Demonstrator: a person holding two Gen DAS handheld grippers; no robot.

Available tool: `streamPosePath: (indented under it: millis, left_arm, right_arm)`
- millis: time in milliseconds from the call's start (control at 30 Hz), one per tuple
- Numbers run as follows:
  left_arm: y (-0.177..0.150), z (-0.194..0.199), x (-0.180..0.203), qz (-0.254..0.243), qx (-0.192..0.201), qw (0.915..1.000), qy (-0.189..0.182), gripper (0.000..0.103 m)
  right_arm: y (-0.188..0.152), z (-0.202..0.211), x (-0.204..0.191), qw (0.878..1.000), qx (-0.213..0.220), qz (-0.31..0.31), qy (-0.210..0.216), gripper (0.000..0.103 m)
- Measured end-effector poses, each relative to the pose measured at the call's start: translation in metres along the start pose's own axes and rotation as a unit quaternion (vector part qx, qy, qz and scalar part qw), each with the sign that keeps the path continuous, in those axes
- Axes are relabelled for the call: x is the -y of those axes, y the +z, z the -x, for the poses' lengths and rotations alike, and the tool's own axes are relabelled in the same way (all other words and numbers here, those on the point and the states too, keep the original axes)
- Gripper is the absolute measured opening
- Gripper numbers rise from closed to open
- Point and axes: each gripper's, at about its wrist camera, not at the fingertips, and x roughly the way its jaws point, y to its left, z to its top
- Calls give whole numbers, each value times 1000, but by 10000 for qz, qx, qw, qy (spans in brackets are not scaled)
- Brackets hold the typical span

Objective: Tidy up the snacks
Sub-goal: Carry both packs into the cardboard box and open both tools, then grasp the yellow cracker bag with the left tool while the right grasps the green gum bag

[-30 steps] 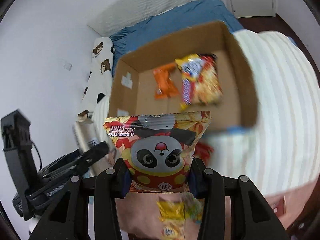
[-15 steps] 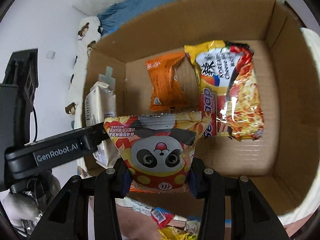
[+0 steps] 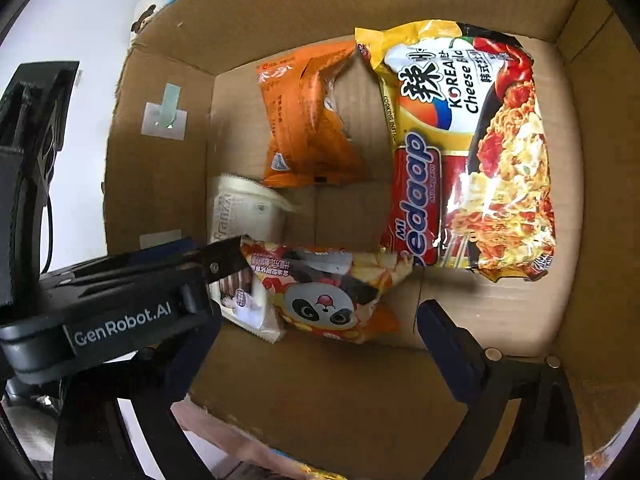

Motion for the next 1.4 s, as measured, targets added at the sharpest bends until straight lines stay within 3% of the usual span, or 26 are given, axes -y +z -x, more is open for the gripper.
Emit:
streamPosePath:
  millis: [167, 500, 633, 833, 1033, 1233, 1400]
  left_arm:
    - [-11, 10, 9, -55, 232, 9997, -50, 94]
    - [-41, 51, 17, -31, 684, 9976, -137, 94]
    - [-58, 76, 16, -119, 1100, 9938, -121, 94]
    - [-98, 122, 11, -132, 2025, 9792, -43, 94]
    - [-148, 153, 12, -128, 2883, 9575, 19, 94]
    - [-212, 159, 9, -166, 3177, 9480, 68, 94]
    - [-262, 125, 4, -84, 2933, 9559, 109, 94]
  right_arm:
    - [-7, 13, -1, 9998, 95, 60, -143, 100]
    - [-21, 40, 14, 9989, 378, -17, -293, 100]
    - [-36, 63, 21, 9968, 698, 29, -384, 100]
    - [-68, 105, 27, 9874, 1483, 0, -549, 100]
    - [-113, 139, 23, 9739, 2217, 60, -483, 100]
    - [-170, 161, 24, 9676, 2516, 103, -212, 100]
    - [-223, 138, 37, 9770, 2107, 263, -201, 100]
